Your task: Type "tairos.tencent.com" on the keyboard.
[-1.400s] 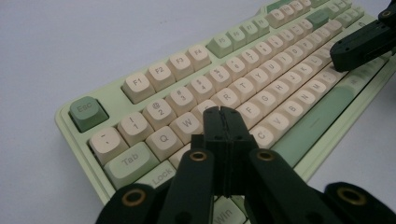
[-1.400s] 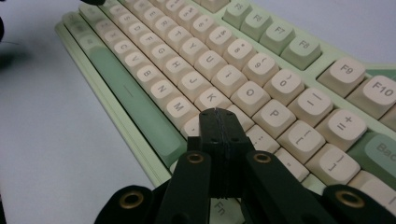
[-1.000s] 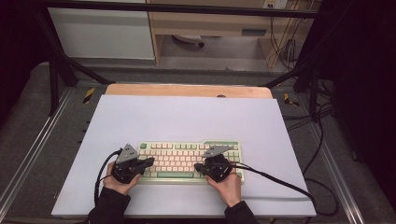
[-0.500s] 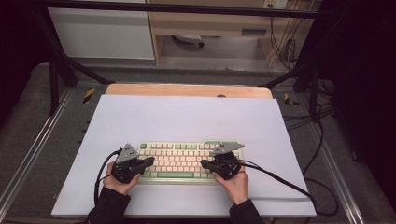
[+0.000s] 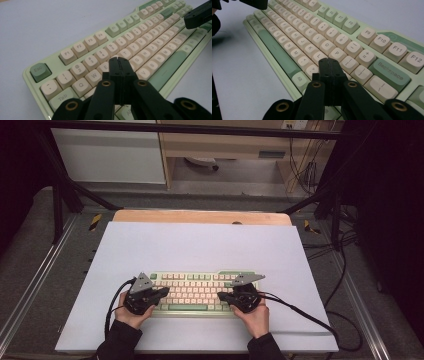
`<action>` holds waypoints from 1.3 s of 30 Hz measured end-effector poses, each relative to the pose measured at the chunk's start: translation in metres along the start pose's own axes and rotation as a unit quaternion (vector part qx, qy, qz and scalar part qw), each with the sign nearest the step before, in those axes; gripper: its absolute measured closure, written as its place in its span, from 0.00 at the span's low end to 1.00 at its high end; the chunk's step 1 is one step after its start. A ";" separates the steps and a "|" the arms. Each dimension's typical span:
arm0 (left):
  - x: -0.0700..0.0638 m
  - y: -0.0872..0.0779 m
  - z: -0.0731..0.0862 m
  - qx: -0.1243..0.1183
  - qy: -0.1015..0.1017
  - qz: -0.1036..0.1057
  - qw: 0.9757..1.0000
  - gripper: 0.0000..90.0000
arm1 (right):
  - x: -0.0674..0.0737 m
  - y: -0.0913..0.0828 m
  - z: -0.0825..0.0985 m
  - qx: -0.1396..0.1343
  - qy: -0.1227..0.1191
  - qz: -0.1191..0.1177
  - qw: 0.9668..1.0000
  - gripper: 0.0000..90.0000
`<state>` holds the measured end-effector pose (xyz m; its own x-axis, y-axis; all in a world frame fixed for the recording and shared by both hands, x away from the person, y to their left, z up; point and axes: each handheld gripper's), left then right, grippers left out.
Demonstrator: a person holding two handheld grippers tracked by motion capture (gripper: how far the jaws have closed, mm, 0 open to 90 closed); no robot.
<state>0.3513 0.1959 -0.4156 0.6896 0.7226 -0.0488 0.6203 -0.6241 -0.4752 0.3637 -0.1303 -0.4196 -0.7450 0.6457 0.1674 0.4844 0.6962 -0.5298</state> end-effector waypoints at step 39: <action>-0.016 0.051 -0.018 0.027 0.022 -0.003 0.999 1.00 | 0.000 0.000 0.000 0.002 -0.004 0.000 1.000 1.00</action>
<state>0.3781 0.1470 -0.4229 0.7020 0.7122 -0.0077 0.6047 -0.6016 -0.5219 0.3632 -0.1306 -0.4196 -0.7493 0.6424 0.1610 0.4818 0.6955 -0.5330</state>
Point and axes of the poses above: each handheld gripper's, and its own axes: y roughly forward along the jaws, z roughly out of its underside, x roughly to its left, and after that the axes turned 7 degrees about -x, right-handed
